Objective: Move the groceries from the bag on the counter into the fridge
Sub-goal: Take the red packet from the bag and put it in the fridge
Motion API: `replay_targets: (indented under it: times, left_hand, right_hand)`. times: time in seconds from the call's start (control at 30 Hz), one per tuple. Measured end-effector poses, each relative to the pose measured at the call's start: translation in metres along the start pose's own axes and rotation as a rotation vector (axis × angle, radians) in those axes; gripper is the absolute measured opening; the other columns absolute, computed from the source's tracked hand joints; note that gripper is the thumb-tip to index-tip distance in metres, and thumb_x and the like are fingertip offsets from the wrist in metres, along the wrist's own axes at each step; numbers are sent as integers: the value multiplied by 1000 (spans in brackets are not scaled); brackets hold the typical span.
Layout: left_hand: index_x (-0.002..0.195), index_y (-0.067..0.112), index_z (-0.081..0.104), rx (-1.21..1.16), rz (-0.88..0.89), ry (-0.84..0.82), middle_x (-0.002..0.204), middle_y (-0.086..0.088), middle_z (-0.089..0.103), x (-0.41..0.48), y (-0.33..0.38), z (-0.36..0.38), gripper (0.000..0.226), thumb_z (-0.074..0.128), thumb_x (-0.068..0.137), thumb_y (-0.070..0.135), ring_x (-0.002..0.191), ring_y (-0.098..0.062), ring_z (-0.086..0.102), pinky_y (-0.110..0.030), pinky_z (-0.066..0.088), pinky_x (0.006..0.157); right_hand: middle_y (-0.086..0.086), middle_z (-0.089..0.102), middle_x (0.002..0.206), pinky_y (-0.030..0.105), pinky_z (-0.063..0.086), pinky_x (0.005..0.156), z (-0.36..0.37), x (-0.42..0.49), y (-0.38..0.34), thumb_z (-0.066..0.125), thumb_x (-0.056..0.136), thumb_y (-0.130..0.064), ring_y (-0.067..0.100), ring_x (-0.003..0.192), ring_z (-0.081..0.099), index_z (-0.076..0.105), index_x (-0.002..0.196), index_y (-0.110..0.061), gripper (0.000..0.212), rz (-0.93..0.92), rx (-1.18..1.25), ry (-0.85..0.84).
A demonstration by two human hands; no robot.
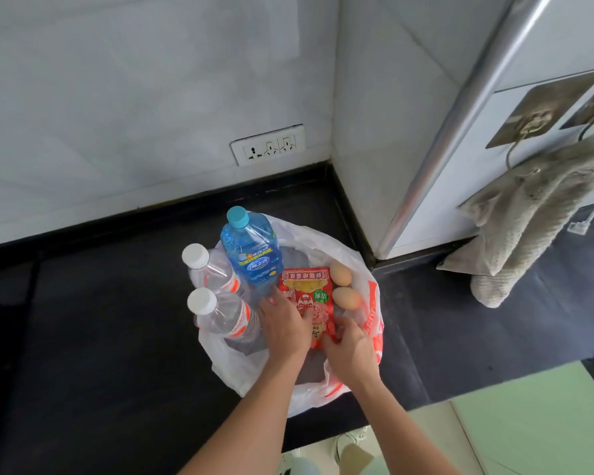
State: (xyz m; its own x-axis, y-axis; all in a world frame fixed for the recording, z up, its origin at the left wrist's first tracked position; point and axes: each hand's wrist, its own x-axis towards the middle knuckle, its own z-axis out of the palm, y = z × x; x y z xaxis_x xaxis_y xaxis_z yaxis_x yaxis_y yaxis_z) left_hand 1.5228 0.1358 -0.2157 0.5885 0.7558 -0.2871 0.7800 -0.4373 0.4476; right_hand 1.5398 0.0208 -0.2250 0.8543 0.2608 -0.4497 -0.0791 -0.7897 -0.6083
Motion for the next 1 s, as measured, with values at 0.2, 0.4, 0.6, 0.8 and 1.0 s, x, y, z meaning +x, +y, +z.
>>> replay_targets:
  times: [0.2, 0.4, 0.6, 0.8, 1.0]
  left_hand:
    - [118, 12, 60, -102, -63, -111, 119, -9, 63, 7, 2, -8, 40, 65, 91, 40, 105, -22, 62, -34, 54, 87]
    - [120, 13, 52, -106, -90, -190, 119, -5, 63, -1, -1, -28, 34, 58, 97, 36, 104, -20, 65, -28, 50, 80]
    - [114, 19, 50, -199, -34, -175, 112, 2, 62, -23, -10, -46, 28, 60, 95, 36, 98, -14, 62, -28, 51, 81]
    - [108, 25, 51, -467, 55, -206, 105, 5, 65, -40, -13, -63, 28, 64, 91, 42, 89, -7, 63, -29, 55, 76]
    - [106, 39, 49, -686, 155, -275, 106, 14, 64, -55, 3, -102, 26, 67, 88, 43, 90, -4, 66, -19, 52, 70]
  right_hand:
    - [-9, 62, 88, 11, 42, 56, -7, 1, 1, 56, 100, -30, 4, 72, 60, 52, 107, -26, 10, 77, 179, -9]
    - [-8, 69, 86, 18, 56, 64, -14, 0, -1, 57, 99, -37, 8, 75, 68, 66, 104, -21, 19, 153, 312, -72]
    - [-6, 69, 94, 13, 53, 59, -21, -12, -9, 58, 98, -39, 8, 79, 70, 63, 109, -20, 23, 181, 361, -142]
    - [-1, 68, 113, 31, 62, 79, -34, -41, -12, 58, 98, -35, 16, 96, 72, 53, 111, -21, 19, 80, 627, -139]
    - [-1, 73, 110, 37, 63, 80, -66, -71, -32, 65, 93, -33, 17, 92, 75, 58, 112, -21, 23, 21, 815, -81]
